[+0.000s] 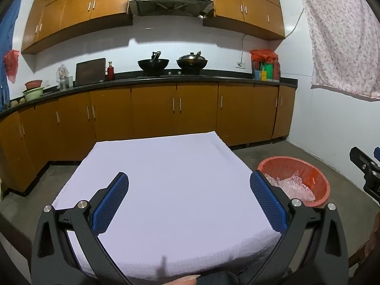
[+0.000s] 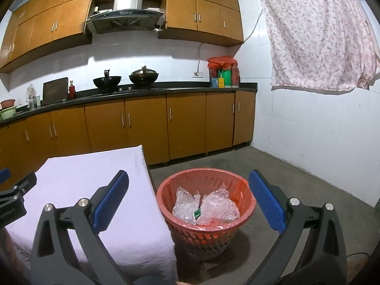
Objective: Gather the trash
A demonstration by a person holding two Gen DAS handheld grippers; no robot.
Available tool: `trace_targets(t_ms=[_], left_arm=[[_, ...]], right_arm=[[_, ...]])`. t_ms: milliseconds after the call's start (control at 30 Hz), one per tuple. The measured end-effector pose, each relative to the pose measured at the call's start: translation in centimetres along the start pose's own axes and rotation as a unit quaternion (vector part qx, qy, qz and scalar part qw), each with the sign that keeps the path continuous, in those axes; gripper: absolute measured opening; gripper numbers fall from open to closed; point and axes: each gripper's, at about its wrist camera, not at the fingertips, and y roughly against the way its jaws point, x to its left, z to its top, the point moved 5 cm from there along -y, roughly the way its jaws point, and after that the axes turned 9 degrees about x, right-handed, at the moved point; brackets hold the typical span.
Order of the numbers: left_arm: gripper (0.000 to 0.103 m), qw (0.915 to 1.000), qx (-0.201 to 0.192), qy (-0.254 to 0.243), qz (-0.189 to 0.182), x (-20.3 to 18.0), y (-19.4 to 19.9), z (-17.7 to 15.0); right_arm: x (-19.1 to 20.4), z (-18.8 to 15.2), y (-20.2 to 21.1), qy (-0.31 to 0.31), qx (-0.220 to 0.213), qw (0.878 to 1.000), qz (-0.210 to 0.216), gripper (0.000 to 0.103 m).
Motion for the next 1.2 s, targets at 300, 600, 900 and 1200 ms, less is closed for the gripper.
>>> trace_targets(t_ms=[300, 600, 900, 1200], left_arm=[[0.101, 1.0, -0.004, -0.002, 0.0, 0.7, 1.0, -1.0], [0.101, 1.0, -0.001, 0.005, -0.009, 1.0, 1.2, -1.3], [0.101, 0.9999, 0.0, 0.004, -0.011, 1.0, 1.5, -1.7], [0.101, 0.9999, -0.001, 0.005, -0.012, 0.9, 1.7, -1.8]], right_arm=[[0.5, -1.1, 1.2, 0.007, -0.002, 1.0, 0.001, 0.099], [0.9, -1.4, 2.3, 0.015, -0.008, 1.0, 0.002, 0.099], [1.1, -2.4, 2.2, 0.004, 0.013, 0.999, 0.04, 0.099], [1.8, -2.2, 2.8, 0.022, -0.004, 0.999, 0.04, 0.099]])
